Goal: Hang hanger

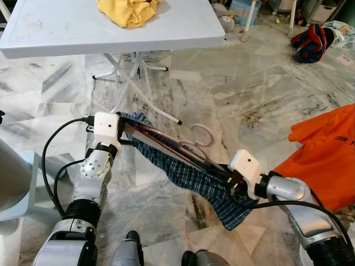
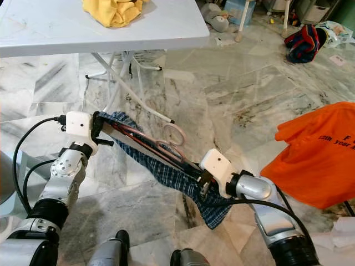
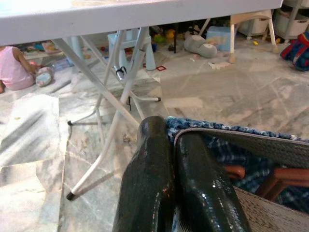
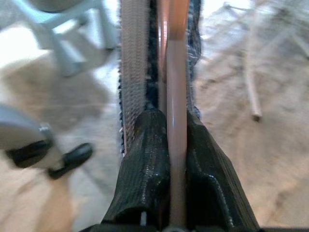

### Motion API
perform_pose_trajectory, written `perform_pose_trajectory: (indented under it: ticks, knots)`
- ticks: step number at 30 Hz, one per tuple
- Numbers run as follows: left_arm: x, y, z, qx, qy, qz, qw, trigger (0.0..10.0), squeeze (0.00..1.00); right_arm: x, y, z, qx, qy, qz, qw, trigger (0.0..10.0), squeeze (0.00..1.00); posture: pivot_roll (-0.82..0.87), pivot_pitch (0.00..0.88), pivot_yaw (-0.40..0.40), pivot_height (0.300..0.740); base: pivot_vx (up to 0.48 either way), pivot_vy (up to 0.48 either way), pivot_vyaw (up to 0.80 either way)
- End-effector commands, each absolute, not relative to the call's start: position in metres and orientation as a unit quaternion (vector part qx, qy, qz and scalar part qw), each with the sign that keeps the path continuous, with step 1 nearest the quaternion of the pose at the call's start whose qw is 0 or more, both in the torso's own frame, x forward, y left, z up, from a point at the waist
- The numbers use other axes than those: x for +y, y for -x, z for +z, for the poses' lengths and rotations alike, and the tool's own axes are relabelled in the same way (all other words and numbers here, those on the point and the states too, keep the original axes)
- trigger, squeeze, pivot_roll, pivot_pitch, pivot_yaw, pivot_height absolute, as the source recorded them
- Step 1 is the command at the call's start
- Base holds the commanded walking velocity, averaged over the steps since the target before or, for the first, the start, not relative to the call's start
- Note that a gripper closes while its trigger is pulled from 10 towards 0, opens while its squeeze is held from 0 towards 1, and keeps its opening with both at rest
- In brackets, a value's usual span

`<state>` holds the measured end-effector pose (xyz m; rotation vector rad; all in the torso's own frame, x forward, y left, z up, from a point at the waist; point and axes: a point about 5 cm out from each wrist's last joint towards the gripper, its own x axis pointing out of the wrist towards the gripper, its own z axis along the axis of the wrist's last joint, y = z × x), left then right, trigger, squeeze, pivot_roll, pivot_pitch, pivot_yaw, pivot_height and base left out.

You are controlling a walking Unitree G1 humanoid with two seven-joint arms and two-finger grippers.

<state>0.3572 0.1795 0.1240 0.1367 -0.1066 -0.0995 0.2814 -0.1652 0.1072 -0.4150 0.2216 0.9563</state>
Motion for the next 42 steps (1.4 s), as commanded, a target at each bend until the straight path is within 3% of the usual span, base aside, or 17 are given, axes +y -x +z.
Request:
perform_pose_trajectory:
  ticks: [1,9,18,27,30,35,42]
  knots:
    - [0.200,-0.359,0.130,-0.057,-0.061,-0.002,0.997,0.0,0.00,-0.185,-0.273,0.106,0.134,0.204,0.465,0.851,10.0,0.00,0.04,0.249,-0.107,0.740,0.000,0.000,0.00]
    - [0.201,-0.357,0.120,-0.032,-0.050,-0.003,0.998,0.0,0.00,-0.200,-0.270,0.124,0.130,0.179,0.487,0.845,10.0,0.00,0.03,0.252,-0.100,0.740,0.000,0.000,0.00]
    - [0.200,-0.355,0.110,-0.010,-0.031,-0.002,0.999,0.0,0.00,-0.213,-0.275,0.148,0.103,0.135,0.486,0.857,10.0,0.00,0.04,0.251,-0.101,0.740,0.000,0.000,0.00]
    - [0.166,-0.348,0.097,-0.005,-0.009,-0.046,0.999,0.0,0.00,-0.183,-0.294,0.162,0.026,-0.001,0.433,0.901,10.0,0.00,0.04,0.249,-0.108,0.740,0.000,0.000,0.00]
    - [0.161,-0.347,0.096,-0.005,-0.006,-0.053,0.999,0.0,0.00,-0.176,-0.297,0.161,0.018,-0.013,0.419,0.907,10.0,0.00,0.04,0.249,-0.109,0.740,0.000,0.000,0.00]
    - [0.143,-0.342,0.094,-0.013,0.012,-0.078,0.997,0.0,0.00,-0.153,-0.317,0.167,-0.036,-0.072,0.320,0.944,10.0,0.00,0.04,0.252,-0.114,0.740,0.000,0.000,0.00]
    - [0.135,-0.340,0.093,-0.014,0.022,-0.093,0.995,0.0,0.00,-0.142,-0.329,0.182,-0.099,-0.101,0.241,0.960,10.0,0.00,0.05,0.251,-0.114,0.740,0.000,0.000,0.00]
